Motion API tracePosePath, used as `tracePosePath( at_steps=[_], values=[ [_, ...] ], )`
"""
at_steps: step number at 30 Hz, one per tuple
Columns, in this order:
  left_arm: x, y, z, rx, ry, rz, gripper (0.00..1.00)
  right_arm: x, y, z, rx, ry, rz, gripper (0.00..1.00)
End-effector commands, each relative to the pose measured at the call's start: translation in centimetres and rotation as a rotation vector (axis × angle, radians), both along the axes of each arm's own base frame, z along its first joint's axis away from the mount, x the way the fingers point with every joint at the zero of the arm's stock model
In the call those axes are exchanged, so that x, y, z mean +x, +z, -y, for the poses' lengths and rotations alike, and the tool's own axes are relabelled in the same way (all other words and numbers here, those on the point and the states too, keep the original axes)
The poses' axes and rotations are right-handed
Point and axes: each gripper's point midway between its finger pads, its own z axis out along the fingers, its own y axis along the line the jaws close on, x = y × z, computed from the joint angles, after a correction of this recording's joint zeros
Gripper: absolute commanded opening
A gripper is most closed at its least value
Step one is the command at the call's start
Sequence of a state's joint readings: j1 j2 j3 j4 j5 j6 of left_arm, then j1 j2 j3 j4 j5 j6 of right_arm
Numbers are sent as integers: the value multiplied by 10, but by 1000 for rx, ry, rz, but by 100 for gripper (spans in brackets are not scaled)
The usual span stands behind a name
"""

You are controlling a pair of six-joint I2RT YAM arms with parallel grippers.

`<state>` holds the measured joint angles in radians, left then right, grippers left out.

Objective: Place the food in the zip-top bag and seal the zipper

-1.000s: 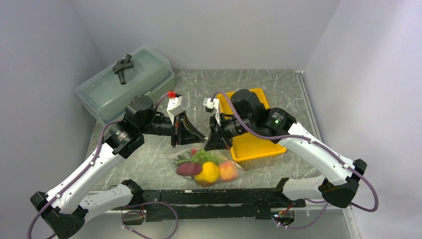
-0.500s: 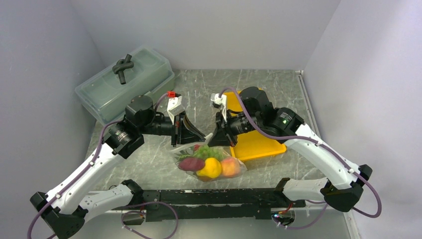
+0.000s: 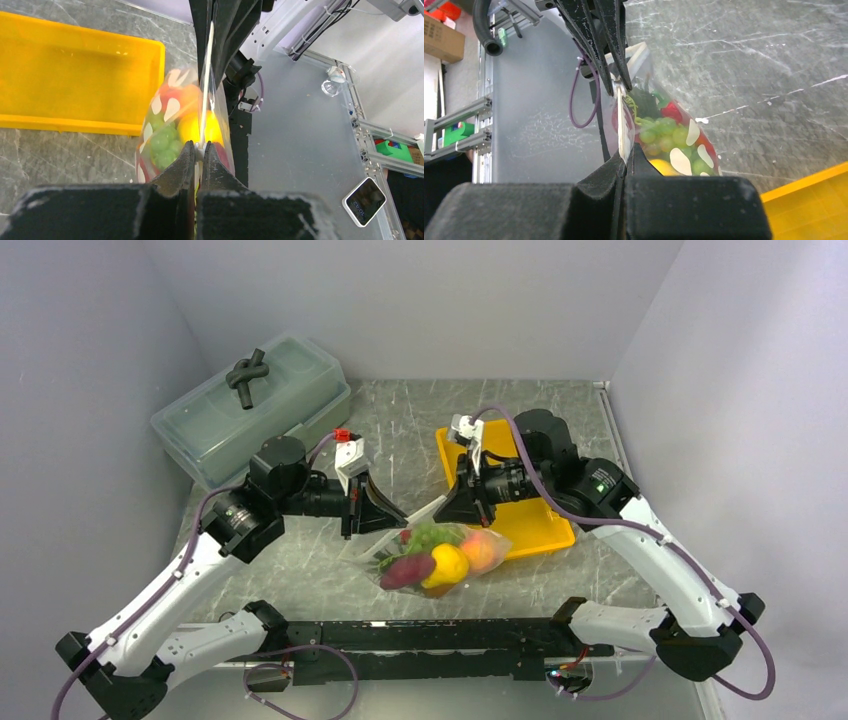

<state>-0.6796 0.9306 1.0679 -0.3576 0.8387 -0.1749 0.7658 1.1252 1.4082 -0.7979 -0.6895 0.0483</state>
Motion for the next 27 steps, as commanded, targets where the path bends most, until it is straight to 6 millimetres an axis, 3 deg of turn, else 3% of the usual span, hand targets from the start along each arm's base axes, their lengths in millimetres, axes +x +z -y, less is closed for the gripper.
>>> tracePosePath(
  at_steps=[1, 27],
  values=[
    [-6, -5, -9, 39, 11, 5, 0, 3, 52, 12, 121, -45, 128, 0],
    [-9, -21, -40, 137, 145, 35, 0, 57, 81, 48, 122, -408, 244, 0]
  ],
)
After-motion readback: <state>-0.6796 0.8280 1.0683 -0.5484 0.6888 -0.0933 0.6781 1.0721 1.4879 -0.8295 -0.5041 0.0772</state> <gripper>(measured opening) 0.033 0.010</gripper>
